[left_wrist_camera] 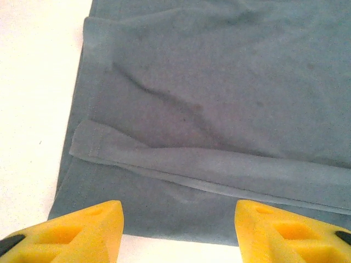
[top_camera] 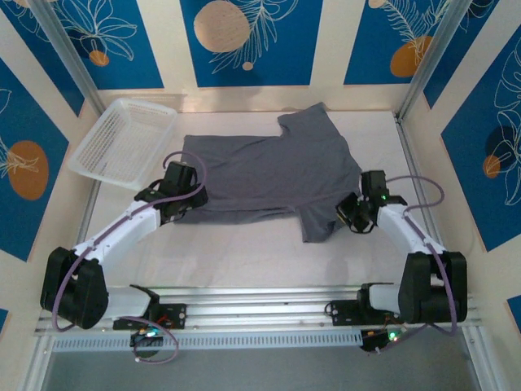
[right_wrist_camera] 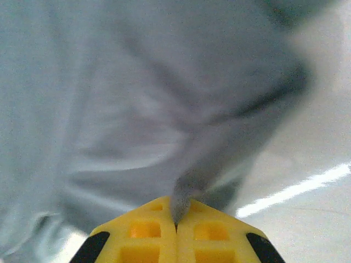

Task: Fold the inside-out t-shirt
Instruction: Smooth out the T-shirt at the center of the table, then move the T-shirt to the center of the table.

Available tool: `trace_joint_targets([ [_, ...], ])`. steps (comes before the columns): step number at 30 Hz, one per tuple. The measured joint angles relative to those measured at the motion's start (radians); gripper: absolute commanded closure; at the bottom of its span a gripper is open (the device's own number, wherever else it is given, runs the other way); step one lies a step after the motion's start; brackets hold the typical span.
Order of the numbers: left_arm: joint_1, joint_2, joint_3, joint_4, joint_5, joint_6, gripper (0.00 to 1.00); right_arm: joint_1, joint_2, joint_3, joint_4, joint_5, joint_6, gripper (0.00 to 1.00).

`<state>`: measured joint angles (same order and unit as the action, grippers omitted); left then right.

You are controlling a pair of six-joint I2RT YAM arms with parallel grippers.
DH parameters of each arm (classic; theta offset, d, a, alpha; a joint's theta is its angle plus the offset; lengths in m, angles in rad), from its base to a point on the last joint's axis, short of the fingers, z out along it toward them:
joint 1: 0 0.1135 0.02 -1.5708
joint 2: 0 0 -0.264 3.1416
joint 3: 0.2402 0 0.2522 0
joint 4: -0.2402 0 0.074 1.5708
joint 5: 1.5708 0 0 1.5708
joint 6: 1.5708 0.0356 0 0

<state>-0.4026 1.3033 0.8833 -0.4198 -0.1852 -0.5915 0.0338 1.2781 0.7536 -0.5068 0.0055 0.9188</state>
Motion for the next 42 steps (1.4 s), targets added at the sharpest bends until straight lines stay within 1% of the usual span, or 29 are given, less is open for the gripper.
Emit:
trace_joint_targets([
  [3, 0.0, 0.0, -0.013, 0.0, 0.0, 0.0, 0.44, 0.057, 0.126, 0.187, 0.001, 0.006, 0.079, 1.0],
  [6, 0.0, 0.0, -0.014, -0.002, -0.008, -0.001, 0.44, 0.064, 0.335, 0.433, 0.01, 0.048, 0.129, 1.0],
  [7, 0.0, 0.001, -0.014, -0.004, -0.011, -0.001, 0.44, 0.061, 0.406, 0.516, 0.011, 0.071, 0.138, 0.97],
  [11, 0.0, 0.002, -0.015, -0.008, -0.011, -0.005, 0.43, 0.032, 0.667, 0.818, -0.01, 0.143, 0.154, 0.59],
  [14, -0.001, 0.002, -0.019, -0.004, -0.009, -0.011, 0.43, -0.01, 0.771, 0.921, -0.034, 0.134, 0.129, 0.51],
  [15, -0.002, 0.002, -0.024, -0.001, -0.006, -0.011, 0.43, -0.023, 0.785, 0.932, -0.044, 0.124, 0.117, 0.51],
  [17, -0.004, 0.013, -0.031, 0.003, 0.004, -0.012, 0.46, -0.049, 0.784, 0.921, -0.062, 0.106, 0.087, 0.53],
  [18, -0.006, 0.026, -0.031, 0.009, 0.01, -0.013, 0.5, -0.058, 0.766, 0.89, -0.047, 0.098, 0.074, 0.56],
  [19, -0.008, 0.047, -0.028, 0.017, 0.013, -0.023, 0.6, -0.064, 0.726, 0.822, -0.014, 0.09, 0.067, 0.62],
  [21, -0.011, 0.1, -0.013, 0.023, 0.023, -0.029, 0.94, -0.064, 0.616, 0.645, 0.035, 0.07, 0.066, 0.82],
  [22, -0.014, 0.138, 0.0, 0.027, 0.027, -0.038, 1.0, -0.059, 0.55, 0.547, 0.05, 0.063, 0.071, 0.94],
  [23, -0.017, 0.177, 0.014, 0.035, 0.027, -0.046, 1.0, -0.054, 0.491, 0.458, 0.061, 0.058, 0.078, 1.0],
  [26, -0.019, 0.298, 0.078, 0.038, 0.011, -0.088, 1.0, -0.043, 0.399, 0.289, 0.085, 0.056, 0.093, 1.0],
  [30, -0.013, 0.438, 0.172, 0.043, -0.005, -0.134, 1.0, -0.043, 0.414, 0.214, 0.096, 0.053, 0.089, 1.0],
  [33, -0.008, 0.504, 0.191, 0.05, -0.011, -0.172, 1.0, -0.04, 0.436, 0.203, 0.108, 0.052, 0.073, 1.0],
  [37, -0.006, 0.512, 0.171, 0.097, -0.019, -0.22, 1.0, -0.035, 0.432, 0.18, 0.146, 0.049, 0.043, 1.0],
  [42, -0.003, 0.424, 0.028, 0.207, -0.026, -0.257, 1.0, -0.019, 0.389, 0.128, 0.156, 0.055, -0.008, 1.0],
])
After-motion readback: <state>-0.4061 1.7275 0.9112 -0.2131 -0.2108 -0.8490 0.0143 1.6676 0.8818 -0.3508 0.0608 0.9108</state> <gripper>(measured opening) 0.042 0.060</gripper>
